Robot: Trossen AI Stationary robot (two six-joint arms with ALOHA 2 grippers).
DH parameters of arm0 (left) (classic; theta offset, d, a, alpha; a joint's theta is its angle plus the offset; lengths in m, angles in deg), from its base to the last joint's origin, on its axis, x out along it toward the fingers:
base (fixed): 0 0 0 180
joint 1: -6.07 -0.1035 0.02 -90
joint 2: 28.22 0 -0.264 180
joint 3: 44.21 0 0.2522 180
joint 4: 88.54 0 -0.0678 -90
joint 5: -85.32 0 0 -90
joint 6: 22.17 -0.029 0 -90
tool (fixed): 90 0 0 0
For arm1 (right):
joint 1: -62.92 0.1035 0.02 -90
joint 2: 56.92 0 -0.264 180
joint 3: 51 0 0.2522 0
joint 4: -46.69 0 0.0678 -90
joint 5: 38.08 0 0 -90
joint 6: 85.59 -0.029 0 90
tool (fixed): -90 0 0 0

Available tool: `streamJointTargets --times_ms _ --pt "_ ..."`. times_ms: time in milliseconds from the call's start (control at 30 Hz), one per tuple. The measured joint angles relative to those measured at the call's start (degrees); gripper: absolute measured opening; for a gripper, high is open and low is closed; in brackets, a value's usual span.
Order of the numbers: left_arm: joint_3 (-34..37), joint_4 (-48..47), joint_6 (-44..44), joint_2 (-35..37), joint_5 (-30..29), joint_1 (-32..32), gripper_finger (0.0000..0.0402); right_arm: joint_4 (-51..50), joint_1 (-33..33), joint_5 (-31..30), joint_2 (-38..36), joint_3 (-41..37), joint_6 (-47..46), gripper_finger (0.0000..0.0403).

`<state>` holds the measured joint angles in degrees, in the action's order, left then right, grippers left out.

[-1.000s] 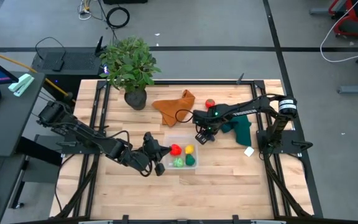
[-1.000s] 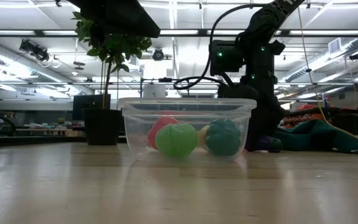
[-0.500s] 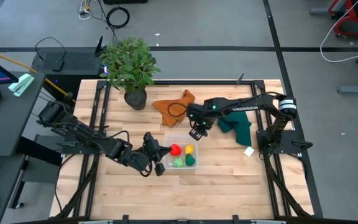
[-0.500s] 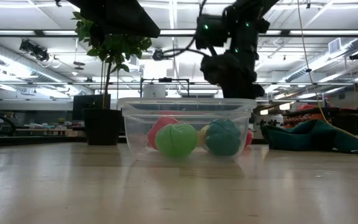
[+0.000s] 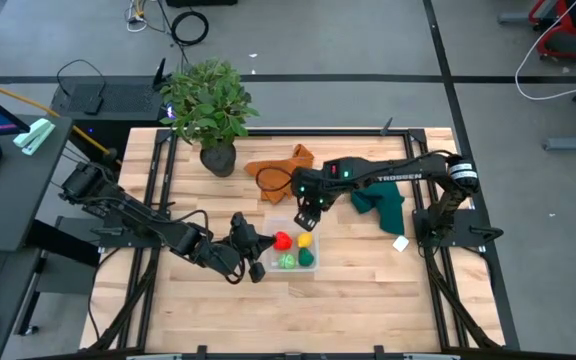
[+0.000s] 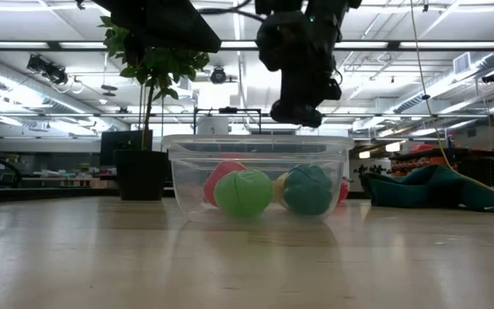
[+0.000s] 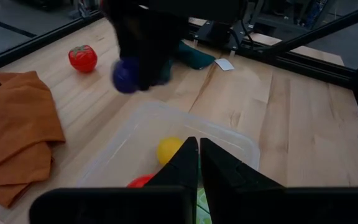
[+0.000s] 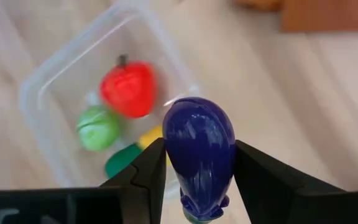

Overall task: Pick and placing Produce into tupperware
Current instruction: Put the eggplant into the transparent bin

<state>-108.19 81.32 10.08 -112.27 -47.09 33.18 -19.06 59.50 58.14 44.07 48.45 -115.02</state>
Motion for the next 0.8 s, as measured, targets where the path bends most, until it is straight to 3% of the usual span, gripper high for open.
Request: streamJointTargets --times_ms 300,567,800 --pt "0.00 0.00 -0.02 0.00 0.00 0.00 0.0010 10.04 6.01 0.03 -0.04 -0.76 -3.50 0.0134" --pt "0.00 0.03 -0.02 0.00 0.00 0.00 0.0026 16.05 6.06 -0.19 0.02 -6.66 -5.50 0.0134" --pt "0.02 0.03 -0.09 0.00 0.00 0.00 0.0016 22.64 6.06 0.19 2.03 -9.73 -6.41 0.0134"
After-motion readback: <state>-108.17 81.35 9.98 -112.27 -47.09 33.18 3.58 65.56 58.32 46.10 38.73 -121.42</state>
